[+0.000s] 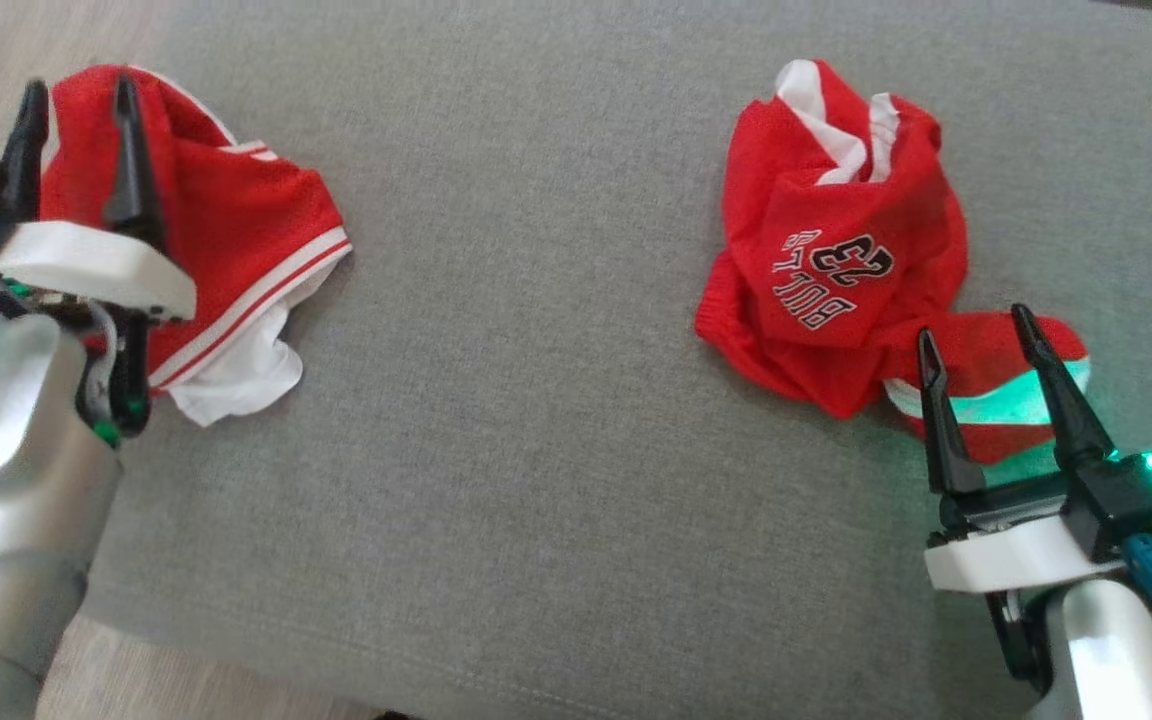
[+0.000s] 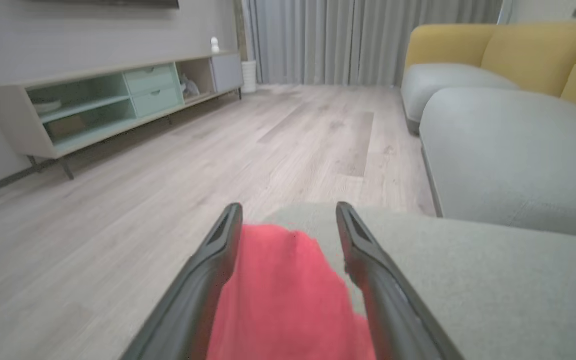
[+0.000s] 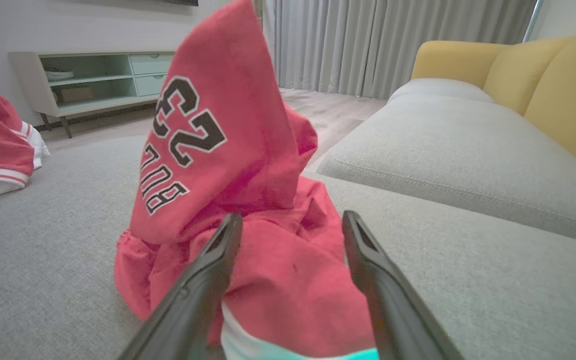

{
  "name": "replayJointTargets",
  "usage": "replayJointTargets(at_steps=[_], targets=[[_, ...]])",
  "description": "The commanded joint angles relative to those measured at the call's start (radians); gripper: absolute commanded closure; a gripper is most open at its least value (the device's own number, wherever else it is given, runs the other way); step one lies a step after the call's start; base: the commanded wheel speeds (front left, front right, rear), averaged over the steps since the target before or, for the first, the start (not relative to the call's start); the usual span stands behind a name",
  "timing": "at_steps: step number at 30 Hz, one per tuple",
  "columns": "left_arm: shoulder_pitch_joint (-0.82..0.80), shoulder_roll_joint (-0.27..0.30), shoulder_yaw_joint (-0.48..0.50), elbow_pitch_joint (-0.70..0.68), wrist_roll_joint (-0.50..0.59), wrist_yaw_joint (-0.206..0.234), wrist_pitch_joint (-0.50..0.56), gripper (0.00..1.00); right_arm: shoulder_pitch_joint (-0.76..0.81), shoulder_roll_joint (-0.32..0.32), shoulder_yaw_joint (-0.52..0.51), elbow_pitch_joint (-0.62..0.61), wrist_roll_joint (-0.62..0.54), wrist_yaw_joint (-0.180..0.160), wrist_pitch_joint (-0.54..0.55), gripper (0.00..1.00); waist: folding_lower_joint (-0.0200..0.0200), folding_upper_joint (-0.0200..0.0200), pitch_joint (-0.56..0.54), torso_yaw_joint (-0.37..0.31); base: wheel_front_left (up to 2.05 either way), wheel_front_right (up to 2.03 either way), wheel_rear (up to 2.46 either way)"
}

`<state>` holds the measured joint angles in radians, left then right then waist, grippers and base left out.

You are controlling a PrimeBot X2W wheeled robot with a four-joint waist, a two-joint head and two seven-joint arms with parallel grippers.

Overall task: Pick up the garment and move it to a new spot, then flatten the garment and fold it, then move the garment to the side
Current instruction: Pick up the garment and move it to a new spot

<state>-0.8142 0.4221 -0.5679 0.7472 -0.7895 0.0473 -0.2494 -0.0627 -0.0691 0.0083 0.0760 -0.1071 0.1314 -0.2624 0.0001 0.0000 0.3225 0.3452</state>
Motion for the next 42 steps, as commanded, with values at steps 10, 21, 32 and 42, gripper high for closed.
replayJointTargets(at_steps=[10, 21, 32, 42], targets=[[0.408, -0.050, 0.266, -0.476, 0.300, 0.093, -0.012, 0.00, 0.003, 0.018, 0.030, 0.007, 0.067, -0.001, 0.001, 0.00, -0.0001, 0.0000, -0.198, -0.137, 0.00, 0.00, 0.00], [0.896, -0.257, 0.363, -0.760, 0.537, 0.101, -0.012, 0.00, 0.125, 0.019, 0.141, 0.054, 0.116, -0.001, 0.001, 0.00, -0.0001, 0.0000, -0.351, -0.255, 0.00, 0.00, 0.00], [1.066, -0.337, 0.374, -0.752, 0.658, -0.003, -0.012, 0.00, 0.231, 0.019, 0.121, 0.073, 0.154, -0.001, 0.001, 0.00, -0.0001, 0.0000, -0.424, -0.265, 0.00, 0.00, 0.00], [1.077, -0.358, 0.404, -0.733, 0.690, -0.022, -0.012, 0.00, 0.249, 0.019, 0.095, 0.066, 0.159, -0.001, 0.001, 0.00, -0.0001, 0.0000, -0.434, -0.273, 0.00, 0.00, 0.00]])
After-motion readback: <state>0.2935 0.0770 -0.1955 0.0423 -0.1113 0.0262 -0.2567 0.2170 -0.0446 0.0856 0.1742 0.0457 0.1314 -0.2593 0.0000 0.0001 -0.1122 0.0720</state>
